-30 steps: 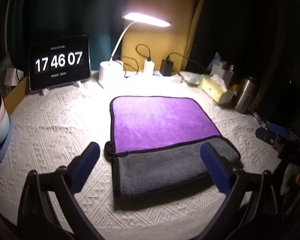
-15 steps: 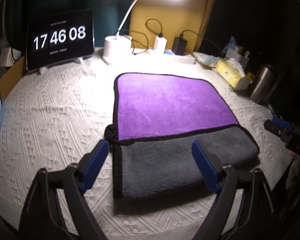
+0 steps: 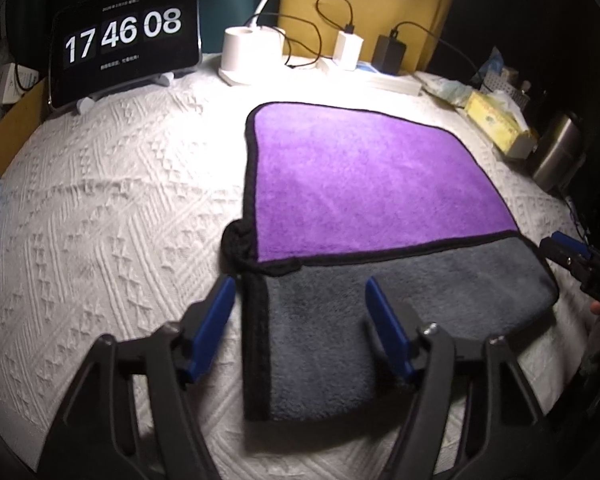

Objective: Fold towel

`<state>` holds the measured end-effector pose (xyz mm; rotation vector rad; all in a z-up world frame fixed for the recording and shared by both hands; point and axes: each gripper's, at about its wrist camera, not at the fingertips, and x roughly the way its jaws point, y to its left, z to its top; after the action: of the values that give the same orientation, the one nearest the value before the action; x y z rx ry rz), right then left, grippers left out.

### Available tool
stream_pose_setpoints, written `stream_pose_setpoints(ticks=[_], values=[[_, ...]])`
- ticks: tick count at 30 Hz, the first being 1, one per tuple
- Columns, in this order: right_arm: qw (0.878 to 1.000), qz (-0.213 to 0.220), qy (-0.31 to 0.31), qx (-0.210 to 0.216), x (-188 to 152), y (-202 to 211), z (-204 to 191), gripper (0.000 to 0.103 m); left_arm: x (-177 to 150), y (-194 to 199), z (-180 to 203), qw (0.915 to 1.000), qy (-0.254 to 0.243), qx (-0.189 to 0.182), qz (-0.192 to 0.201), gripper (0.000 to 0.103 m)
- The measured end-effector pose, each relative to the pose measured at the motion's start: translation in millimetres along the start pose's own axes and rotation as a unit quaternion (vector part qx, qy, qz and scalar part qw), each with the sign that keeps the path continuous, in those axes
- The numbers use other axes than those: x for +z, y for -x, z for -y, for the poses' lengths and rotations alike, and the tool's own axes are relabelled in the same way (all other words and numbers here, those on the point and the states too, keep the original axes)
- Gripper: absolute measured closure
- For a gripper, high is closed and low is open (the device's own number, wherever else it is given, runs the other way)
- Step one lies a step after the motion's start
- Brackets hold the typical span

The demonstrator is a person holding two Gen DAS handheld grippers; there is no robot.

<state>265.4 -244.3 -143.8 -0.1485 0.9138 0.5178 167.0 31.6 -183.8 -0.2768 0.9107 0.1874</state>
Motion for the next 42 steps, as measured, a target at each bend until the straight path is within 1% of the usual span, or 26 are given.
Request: stream_pose_setpoints(ticks=[3,4,5,7,9,11,13,14,15,16,17,19,30,34,42], values=[[1.0,-0.004,-0.006,0.002,-0.6,-5.2,4.6,0.045,-3.0,-4.1,1.0,1.0,-0.002,0.006,-0.007,0.049],[1.0,-0.006,-0.007,0.003,-0.7,-6.9,6.0,0.047,-3.6,-4.6,1.7,0.9999,-0.002,0.009,-0.007,0.051],[1.0,-0.007,-0.006,0.004,-0.6,-8.1,6.2,0.052,-4.4,-5.0,1.8,0.9999,-0.004,0.012,-0.005,0.053],[1.0,-0.009,-0.004,0.009,-0.3,-9.8,6.0,0.057,-6.1,-4.3,1.6,0.9997,-0.006,0.022,-0.002,0.06],[1.0,-0.014,0.003,0.012,-1.1,-12.0,3.6,0.059,-7.8,-3.9,1.0,0.9996,-0.006,0.027,0.0,0.064],[1.0,-0.02,0.005,0.015,-2.9,-16.2,1.7,0.068,-9.2,-3.0,0.8,0.9995,-0.007,0.03,0.002,0.067],[1.0,-0.023,0.006,0.018,-5.4,-18.9,0.0,0.07,-10.4,-2.0,1.1,0.9994,-0.01,0.032,0.005,0.077],[1.0,-0.023,0.008,0.018,-5.8,-19.3,-0.8,0.074,-11.1,-1.2,2.1,0.9993,-0.014,0.033,0.008,0.079],[0.999,-0.024,0.01,0.019,-6.4,-19.3,-1.6,0.079,-11.9,-0.7,3.9,0.9992,-0.018,0.035,0.009,0.083],[0.999,-0.023,0.014,0.018,-7.3,-18.9,-3.4,0.088,-12.6,0.1,5.8,0.9991,-0.022,0.035,0.011,0.088],[1.0,-0.022,0.017,0.014,-7.6,-18.3,-4.4,0.092,-13.1,0.9,7.5,0.999,-0.025,0.035,0.014,0.09],[1.0,-0.019,0.024,0.007,-7.9,-16.6,-6.2,0.097,-13.0,2.5,9.3,0.9989,-0.028,0.034,0.017,0.093],[0.999,0.022,0.033,-0.009,5.6,6.3,-8.3,0.098,-0.7,19.1,6.7,0.9985,-0.021,0.018,0.046,0.094],[0.999,0.035,0.034,-0.014,14.1,11.7,-8.5,0.098,9.1,23.8,7.1,0.998,-0.02,0.013,0.058,0.094],[0.998,0.047,0.031,-0.019,29.3,11.6,-6.5,0.098,30.6,23.6,6.7,0.997,-0.022,0.005,0.074,0.094]])
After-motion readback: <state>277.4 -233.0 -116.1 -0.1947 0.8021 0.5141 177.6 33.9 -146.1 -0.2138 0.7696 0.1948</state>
